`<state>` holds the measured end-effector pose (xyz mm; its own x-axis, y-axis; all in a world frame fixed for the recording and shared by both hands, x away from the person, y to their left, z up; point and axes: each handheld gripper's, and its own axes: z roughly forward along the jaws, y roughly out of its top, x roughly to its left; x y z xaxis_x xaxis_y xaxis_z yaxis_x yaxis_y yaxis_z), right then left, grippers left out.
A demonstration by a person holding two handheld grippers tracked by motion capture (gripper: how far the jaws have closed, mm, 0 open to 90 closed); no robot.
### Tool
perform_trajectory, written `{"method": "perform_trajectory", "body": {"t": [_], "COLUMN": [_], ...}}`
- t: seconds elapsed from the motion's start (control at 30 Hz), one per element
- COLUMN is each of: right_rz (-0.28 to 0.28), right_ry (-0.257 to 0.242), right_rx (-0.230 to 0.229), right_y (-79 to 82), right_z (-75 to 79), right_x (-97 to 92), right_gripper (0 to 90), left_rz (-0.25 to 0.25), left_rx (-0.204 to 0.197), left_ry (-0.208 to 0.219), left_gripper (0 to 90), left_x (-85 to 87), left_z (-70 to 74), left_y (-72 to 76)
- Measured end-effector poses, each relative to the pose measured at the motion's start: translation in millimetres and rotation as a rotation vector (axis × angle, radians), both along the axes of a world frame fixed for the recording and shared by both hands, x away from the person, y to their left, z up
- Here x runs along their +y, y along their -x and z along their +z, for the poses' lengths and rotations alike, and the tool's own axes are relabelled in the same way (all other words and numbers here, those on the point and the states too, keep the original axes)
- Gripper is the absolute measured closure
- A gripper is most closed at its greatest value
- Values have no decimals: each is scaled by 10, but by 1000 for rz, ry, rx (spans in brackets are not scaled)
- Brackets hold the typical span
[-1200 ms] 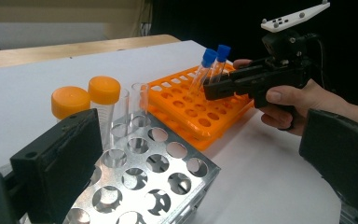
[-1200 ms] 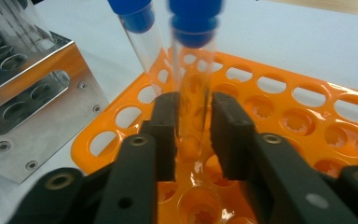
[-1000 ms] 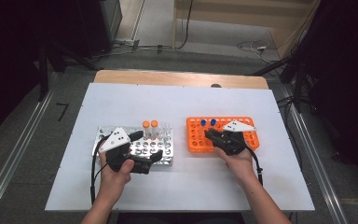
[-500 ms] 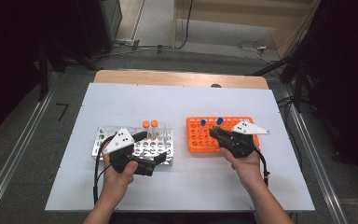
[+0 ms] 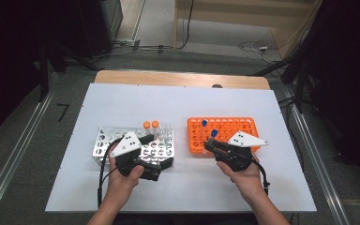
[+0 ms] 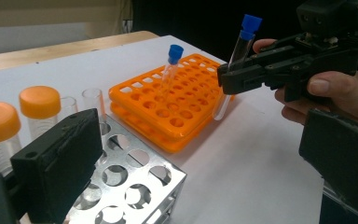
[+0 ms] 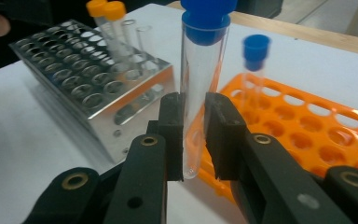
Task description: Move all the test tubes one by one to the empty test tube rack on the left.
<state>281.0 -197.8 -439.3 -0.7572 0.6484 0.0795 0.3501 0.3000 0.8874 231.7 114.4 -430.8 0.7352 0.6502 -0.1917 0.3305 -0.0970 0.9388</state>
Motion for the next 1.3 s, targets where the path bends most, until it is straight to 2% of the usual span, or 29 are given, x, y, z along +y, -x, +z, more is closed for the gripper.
{"method": "perform_trajectory", "body": {"t": [0.3,0.5,0.57,0.83,1.03,1.3], "right_rz": [87,133,144,204,231,259], "right_ry": [25,39,41,65,72,77], "right_rx": [1,3,5,3,3,-1], "right_y": [138,215,234,329,389,437], "right_z": [-15,-28,-32,-56,-59,-53], "right_x": [213,332,360,495,570,627], "right_gripper": [745,745,745,746,745,745], "left_rz": [-36,-36,-46,-108,-144,-175], "left_rx": [-2,-3,-7,-8,-6,-2], "left_ry": [10,3,-1,33,25,17], "left_gripper": [83,207,245,417,539,614], "left_x": [-76,-127,-150,-193,-239,-298], "left_z": [5,15,15,12,2,-9], "left_y": [24,39,47,59,65,73]}}
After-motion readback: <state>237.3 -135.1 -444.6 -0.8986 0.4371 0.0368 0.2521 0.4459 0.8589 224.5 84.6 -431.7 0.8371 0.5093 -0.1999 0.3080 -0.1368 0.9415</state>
